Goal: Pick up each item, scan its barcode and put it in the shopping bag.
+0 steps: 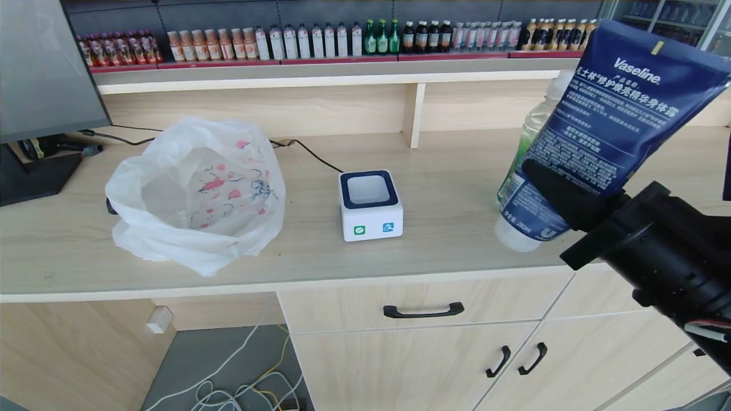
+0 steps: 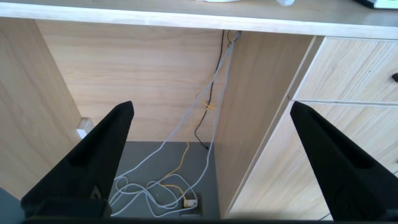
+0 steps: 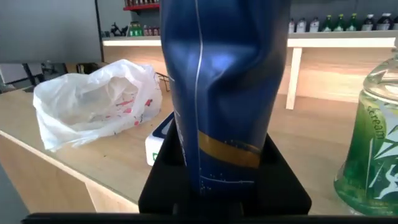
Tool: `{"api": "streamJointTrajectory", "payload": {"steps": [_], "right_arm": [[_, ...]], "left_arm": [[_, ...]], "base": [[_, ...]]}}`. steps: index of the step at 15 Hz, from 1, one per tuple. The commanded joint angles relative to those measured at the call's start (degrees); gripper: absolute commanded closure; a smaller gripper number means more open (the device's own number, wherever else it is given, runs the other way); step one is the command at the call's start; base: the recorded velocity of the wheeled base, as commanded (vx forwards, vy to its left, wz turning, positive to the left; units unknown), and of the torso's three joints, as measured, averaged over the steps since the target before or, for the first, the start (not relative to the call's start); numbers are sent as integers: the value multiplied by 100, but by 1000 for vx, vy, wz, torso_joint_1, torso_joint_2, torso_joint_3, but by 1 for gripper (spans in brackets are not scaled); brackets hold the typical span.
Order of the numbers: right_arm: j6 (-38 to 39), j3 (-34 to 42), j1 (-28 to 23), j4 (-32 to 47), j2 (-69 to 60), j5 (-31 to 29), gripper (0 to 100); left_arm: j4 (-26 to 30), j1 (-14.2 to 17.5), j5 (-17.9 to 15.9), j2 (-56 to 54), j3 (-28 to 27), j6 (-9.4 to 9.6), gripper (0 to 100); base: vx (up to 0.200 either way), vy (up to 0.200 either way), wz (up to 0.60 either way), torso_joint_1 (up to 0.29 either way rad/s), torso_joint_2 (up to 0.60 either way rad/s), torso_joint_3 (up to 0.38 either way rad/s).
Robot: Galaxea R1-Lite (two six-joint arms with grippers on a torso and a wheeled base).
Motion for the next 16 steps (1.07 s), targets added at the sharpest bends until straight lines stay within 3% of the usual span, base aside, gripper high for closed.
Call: {"api": "streamJointTrajectory", "payload": {"steps": [1,4,9,11,16], "right_arm": [[-208,-100,-336,-17,-15,-137,100],[-243,-3,-345,-201,20,-489,100],[-314,93,-362,-359,143,-498,100],[-314,-364,-371,-403,513,-489,100],[-296,-425,-424,-412,592,-480,100]], "left_arm": [[0,10,0,-2,0,-2,0],[0,10,0,-2,0,-2,0],[0,1,0,-2,0,42,0],[9,10,0,-2,0,7,0],[9,10,0,-2,0,-2,0]], "base": [[0,0,0,0,0,0],[0,0,0,0,0,0],[0,0,0,0,0,0],[0,200,0,2,0,-2],[0,200,0,4,2,2]]}}
